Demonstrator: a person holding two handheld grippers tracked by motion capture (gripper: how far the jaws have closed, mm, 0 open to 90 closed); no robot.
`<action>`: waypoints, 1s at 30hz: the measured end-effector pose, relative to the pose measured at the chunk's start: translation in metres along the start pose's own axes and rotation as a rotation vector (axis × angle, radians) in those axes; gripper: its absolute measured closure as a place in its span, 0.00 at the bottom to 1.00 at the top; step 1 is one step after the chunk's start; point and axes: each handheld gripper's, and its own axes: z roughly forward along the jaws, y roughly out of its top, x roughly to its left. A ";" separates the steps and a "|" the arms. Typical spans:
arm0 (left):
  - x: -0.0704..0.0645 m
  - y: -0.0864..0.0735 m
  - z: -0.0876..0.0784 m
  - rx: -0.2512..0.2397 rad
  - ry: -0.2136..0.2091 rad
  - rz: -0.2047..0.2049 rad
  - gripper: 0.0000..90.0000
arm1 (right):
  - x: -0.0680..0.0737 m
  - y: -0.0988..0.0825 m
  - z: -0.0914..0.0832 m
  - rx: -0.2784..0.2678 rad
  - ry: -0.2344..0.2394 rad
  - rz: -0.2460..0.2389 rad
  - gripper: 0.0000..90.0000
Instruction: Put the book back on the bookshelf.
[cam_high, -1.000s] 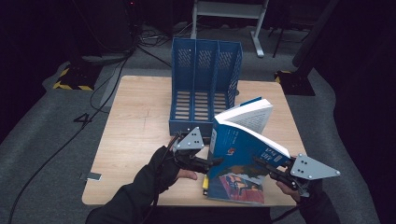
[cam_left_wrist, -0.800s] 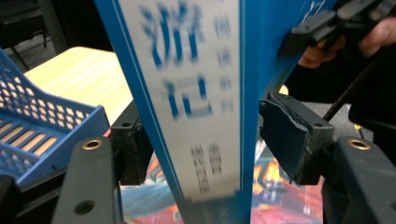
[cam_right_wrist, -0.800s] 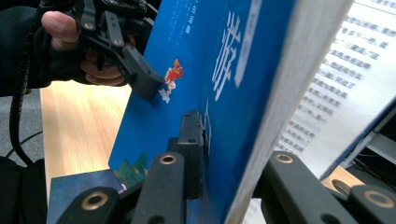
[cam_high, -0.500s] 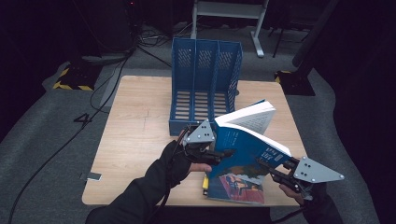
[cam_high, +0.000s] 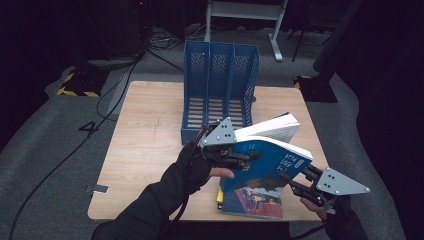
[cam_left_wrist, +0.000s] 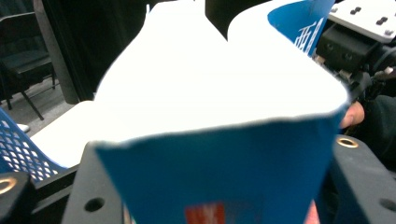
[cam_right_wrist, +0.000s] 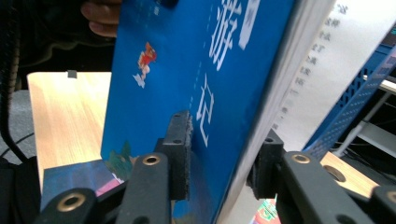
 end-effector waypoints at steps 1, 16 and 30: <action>0.000 0.001 0.000 0.000 0.004 0.007 0.49 | 0.000 -0.001 0.000 0.003 -0.007 -0.002 0.70; 0.001 0.002 0.000 0.015 0.030 0.025 0.64 | -0.042 -0.065 -0.015 0.175 -0.074 0.146 0.37; 0.001 0.003 0.000 0.014 0.034 0.002 0.66 | -0.070 -0.131 0.004 0.445 -0.200 0.311 0.31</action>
